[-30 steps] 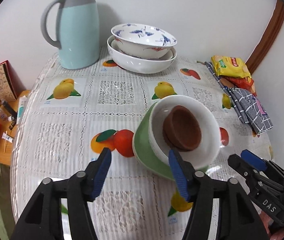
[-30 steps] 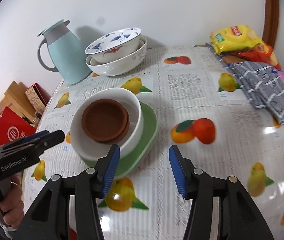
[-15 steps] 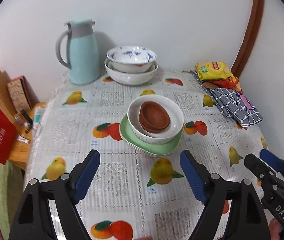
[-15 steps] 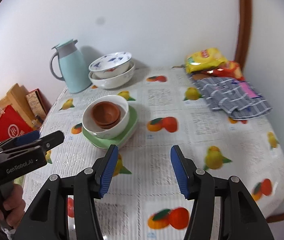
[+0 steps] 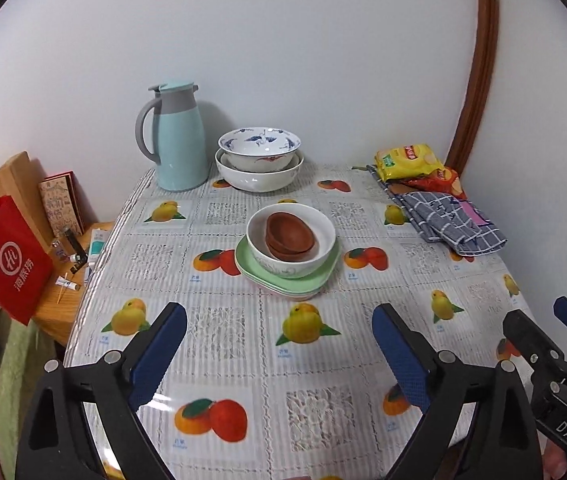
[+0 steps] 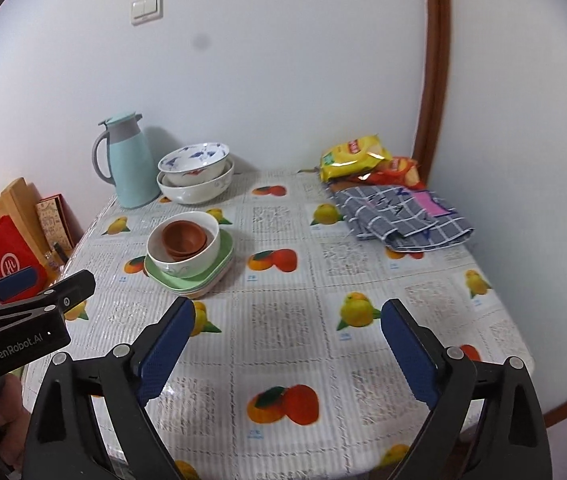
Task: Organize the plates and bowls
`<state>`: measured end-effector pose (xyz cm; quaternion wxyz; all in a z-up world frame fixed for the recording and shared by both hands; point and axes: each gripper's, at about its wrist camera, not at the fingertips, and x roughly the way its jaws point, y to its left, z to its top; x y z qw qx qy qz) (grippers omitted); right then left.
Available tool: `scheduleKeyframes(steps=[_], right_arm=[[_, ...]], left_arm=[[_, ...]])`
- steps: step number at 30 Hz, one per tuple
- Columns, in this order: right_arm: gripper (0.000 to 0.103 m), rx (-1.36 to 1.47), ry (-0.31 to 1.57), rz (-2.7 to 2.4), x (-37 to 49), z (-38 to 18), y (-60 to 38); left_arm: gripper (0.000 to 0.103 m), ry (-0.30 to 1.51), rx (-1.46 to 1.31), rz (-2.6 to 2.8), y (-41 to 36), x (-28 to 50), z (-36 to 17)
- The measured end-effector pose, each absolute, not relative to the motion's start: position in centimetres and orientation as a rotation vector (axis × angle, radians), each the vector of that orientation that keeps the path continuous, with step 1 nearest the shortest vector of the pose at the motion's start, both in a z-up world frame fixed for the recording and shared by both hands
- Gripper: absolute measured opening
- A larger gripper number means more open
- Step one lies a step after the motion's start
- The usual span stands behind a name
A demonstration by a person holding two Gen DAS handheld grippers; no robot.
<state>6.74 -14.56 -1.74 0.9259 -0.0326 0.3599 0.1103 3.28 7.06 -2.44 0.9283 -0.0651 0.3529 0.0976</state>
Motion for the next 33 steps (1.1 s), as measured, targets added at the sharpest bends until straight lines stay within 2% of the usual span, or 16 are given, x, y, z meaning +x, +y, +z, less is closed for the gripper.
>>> scheduleKeyframes(steps=[13,33], right_arm=[[0.094,-0.030,0.737,0.201,2.9,-1.4,-17.8],[0.094,-0.014,0.731,0.216,1.4,-1.4,-18.0]], left_arm=[[0.094,0.691,-0.107,0.194,4.5,-0.3,-1.9],[0.094,0.684,-0.102,0.203,4.2,-1.3,-1.8]])
